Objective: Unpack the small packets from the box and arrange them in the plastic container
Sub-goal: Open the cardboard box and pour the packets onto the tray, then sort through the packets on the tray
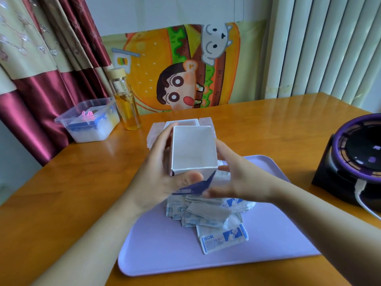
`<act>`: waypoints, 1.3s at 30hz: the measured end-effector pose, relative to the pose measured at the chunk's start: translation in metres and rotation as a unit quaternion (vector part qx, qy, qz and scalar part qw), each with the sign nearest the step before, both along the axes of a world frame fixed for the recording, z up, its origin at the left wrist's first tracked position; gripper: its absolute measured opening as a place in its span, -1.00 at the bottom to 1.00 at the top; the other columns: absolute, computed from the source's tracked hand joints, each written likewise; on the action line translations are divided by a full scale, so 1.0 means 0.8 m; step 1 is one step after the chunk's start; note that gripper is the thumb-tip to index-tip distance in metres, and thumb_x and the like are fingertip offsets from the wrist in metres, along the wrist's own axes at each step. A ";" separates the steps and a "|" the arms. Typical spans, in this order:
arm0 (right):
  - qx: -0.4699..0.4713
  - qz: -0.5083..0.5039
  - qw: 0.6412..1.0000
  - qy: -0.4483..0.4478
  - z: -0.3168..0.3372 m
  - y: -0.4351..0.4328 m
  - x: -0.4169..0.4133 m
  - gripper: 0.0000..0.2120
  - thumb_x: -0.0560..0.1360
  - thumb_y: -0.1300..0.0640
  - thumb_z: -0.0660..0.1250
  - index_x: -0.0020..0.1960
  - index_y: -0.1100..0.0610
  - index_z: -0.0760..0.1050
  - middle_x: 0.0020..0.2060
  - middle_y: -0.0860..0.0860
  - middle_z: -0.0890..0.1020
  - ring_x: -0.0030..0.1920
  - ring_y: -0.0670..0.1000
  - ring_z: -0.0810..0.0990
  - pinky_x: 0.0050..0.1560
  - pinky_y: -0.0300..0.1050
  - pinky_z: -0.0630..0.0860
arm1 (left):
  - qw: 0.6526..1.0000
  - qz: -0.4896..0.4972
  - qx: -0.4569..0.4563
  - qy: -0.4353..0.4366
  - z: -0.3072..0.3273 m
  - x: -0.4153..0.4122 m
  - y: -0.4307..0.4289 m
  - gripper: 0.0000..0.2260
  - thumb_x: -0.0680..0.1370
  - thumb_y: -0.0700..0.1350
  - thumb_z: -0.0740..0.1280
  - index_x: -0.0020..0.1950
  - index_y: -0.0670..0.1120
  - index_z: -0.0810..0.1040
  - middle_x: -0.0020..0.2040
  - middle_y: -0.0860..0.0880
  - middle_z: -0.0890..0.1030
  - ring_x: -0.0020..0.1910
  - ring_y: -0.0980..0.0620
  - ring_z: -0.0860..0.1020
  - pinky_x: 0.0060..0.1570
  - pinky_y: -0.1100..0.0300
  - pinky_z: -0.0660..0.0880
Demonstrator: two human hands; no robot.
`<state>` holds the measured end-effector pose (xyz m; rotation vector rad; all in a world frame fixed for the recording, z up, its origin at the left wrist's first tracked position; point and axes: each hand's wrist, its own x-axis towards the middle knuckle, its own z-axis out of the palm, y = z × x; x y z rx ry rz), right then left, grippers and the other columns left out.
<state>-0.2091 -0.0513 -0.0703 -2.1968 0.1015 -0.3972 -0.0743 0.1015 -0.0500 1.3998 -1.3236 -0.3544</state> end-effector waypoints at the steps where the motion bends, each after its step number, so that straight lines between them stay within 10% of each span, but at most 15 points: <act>1: 0.030 0.008 0.999 -0.014 0.002 0.000 0.002 -0.03 0.30 0.04 0.56 0.50 -0.14 0.02 0.34 -0.24 0.39 0.35 -0.19 0.36 0.33 -0.06 0.37 | 0.999 -0.018 -0.011 0.034 0.002 -0.005 -0.004 -0.19 0.19 0.24 0.52 0.36 0.13 0.28 0.24 0.22 0.50 0.24 0.21 0.48 0.06 0.34 0.49; 8: 0.113 -0.104 0.980 -0.129 0.012 -0.019 -0.003 -0.08 0.20 -0.12 0.51 0.43 -0.18 0.10 0.24 -0.16 0.45 0.21 -0.28 0.44 0.05 -0.41 0.48 | 0.995 0.023 0.034 0.092 0.012 0.010 -0.039 0.23 -0.01 0.46 0.43 0.54 0.07 0.03 0.44 0.18 0.27 0.37 0.28 0.32 0.16 0.34 0.45; 13: 0.074 -0.336 0.909 -0.236 0.002 -0.074 0.006 -0.20 0.29 0.15 0.55 0.40 0.01 0.20 0.19 -0.12 0.46 0.18 -0.24 0.44 0.10 -0.32 0.44 | 0.946 0.201 0.157 -0.201 -0.006 0.045 -0.077 -0.11 0.32 0.46 0.26 0.53 0.07 0.12 0.52 0.10 0.14 0.48 0.13 0.07 0.46 0.04 0.07; 19: -0.128 -0.485 0.864 -0.032 -0.025 -0.151 0.043 -0.18 0.31 0.07 0.49 0.45 0.10 0.17 0.34 0.10 0.34 0.36 0.14 0.23 0.30 -0.07 0.15 | 0.818 0.268 0.357 -0.362 -0.029 0.089 -0.115 -0.34 0.52 0.21 0.24 0.53 0.17 0.01 0.57 0.05 -0.02 0.53 -0.03 -0.06 0.45 -0.15 -0.05; 27: -0.253 -0.420 0.843 0.222 -0.031 -0.179 0.074 -0.31 0.42 0.11 0.33 0.47 0.06 0.10 0.40 0.13 0.23 0.46 0.24 0.05 0.42 0.21 0.13 | 0.754 0.307 0.314 -0.488 -0.035 0.109 -0.124 -0.37 0.51 0.06 0.33 0.51 0.09 0.12 0.48 0.05 0.24 0.42 -0.08 0.24 0.33 -0.01 0.20; 32: -0.299 -0.349 0.807 0.370 -0.013 -0.188 0.078 -0.36 0.47 0.30 0.15 0.49 -0.04 0.11 0.48 0.10 0.17 0.52 0.20 -0.15 0.42 0.34 -0.12 | 0.689 0.304 0.285 -0.593 -0.037 0.122 -0.132 -0.42 0.10 -0.06 0.64 0.08 -0.10 0.60 -0.13 -0.06 0.63 -0.24 -0.14 0.61 -0.38 0.11 0.51; 39: -0.227 -0.274 0.934 0.026 0.011 -0.138 0.091 -0.27 0.44 0.05 0.39 0.51 0.02 0.12 0.48 0.05 0.20 0.49 0.10 0.09 0.44 0.05 0.08 | 0.665 0.288 0.296 -0.622 -0.023 0.119 -0.137 -0.66 0.52 -0.15 0.29 0.29 -0.09 0.35 0.12 -0.05 0.53 0.05 -0.12 0.57 -0.22 0.12 0.40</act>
